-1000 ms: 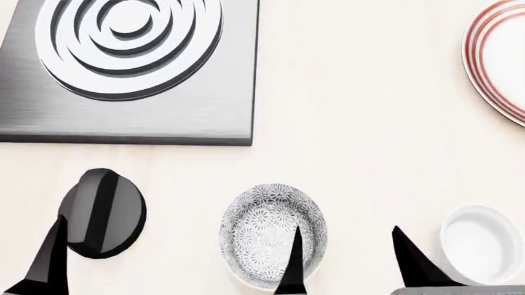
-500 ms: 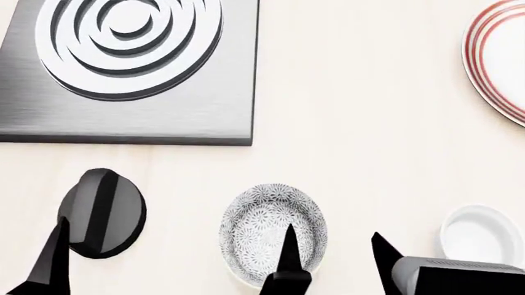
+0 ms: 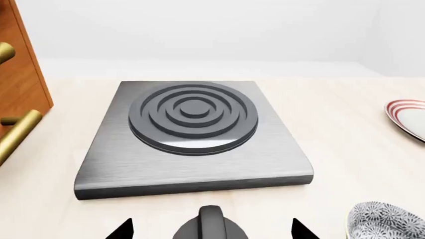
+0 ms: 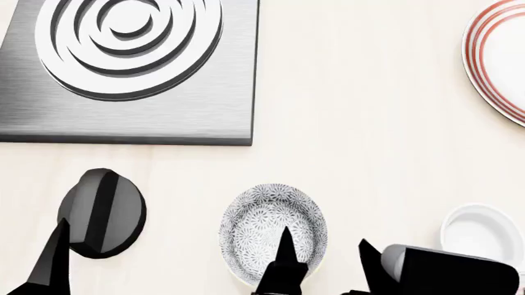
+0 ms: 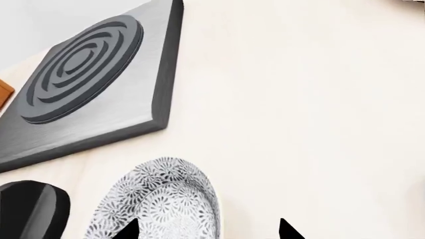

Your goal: Pick the akita bowl next to the ramekin and place it on the plate.

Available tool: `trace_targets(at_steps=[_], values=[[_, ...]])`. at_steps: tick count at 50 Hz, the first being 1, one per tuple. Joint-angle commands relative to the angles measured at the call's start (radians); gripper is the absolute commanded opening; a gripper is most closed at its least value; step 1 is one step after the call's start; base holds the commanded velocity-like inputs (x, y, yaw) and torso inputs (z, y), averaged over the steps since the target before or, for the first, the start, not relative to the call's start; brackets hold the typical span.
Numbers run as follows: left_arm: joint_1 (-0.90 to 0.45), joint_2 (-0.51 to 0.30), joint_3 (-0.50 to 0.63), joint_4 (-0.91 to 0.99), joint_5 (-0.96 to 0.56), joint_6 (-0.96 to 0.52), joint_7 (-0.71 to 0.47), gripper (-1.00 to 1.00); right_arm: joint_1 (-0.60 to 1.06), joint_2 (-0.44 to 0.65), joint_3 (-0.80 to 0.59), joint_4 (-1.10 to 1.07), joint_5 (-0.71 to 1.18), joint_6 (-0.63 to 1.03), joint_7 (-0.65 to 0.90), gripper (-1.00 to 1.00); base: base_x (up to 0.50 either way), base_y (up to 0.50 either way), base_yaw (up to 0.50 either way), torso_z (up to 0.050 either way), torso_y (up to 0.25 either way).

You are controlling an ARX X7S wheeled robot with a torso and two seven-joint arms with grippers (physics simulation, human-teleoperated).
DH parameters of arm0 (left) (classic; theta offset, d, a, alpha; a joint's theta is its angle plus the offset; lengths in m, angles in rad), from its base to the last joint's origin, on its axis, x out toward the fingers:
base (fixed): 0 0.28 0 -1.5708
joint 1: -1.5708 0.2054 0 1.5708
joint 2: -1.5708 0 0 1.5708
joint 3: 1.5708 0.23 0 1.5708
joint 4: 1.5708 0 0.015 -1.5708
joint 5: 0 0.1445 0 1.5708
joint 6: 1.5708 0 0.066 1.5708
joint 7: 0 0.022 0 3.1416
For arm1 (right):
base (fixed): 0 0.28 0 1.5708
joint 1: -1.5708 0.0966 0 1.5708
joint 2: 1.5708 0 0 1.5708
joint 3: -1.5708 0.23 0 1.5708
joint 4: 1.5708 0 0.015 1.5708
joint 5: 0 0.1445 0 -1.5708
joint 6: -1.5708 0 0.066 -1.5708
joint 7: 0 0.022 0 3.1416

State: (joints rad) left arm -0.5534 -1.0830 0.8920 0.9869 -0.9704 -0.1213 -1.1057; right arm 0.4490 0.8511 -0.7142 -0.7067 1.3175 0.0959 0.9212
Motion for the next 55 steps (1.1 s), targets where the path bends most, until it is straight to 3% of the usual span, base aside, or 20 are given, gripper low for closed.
trace_targets(at_steps=[1, 22, 23, 46, 55], values=[[-0.001, -0.004, 0.003, 0.001, 0.000, 0.005, -0.001, 1.00, 0.001, -0.024, -0.003, 0.049, 0.018, -0.006, -0.026, 1.00, 0.00, 0.00, 0.00, 0.000, 0.000], [-0.002, -0.006, 0.012, 0.000, 0.004, 0.010, -0.003, 1.00, -0.004, -0.043, -0.007, 0.098, 0.026, -0.011, -0.055, 1.00, 0.00, 0.00, 0.00, 0.000, 0.000], [-0.003, -0.006, 0.012, 0.001, 0.004, 0.010, -0.003, 1.00, -0.005, -0.044, -0.007, 0.099, 0.026, -0.011, -0.056, -1.00, 0.00, 0.00, 0.00, 0.000, 0.000], [-0.011, -0.001, 0.021, -0.007, 0.003, 0.008, 0.001, 1.00, 0.023, -0.029, -0.018, 0.050, -0.025, 0.032, -0.005, -1.00, 0.00, 0.00, 0.00, 0.000, 0.000], [-0.010, -0.004, 0.023, -0.005, 0.004, 0.012, 0.000, 1.00, 0.039, -0.026, 0.005, -0.001, 0.058, 0.015, 0.003, -1.00, 0.00, 0.00, 0.00, 0.000, 0.000]])
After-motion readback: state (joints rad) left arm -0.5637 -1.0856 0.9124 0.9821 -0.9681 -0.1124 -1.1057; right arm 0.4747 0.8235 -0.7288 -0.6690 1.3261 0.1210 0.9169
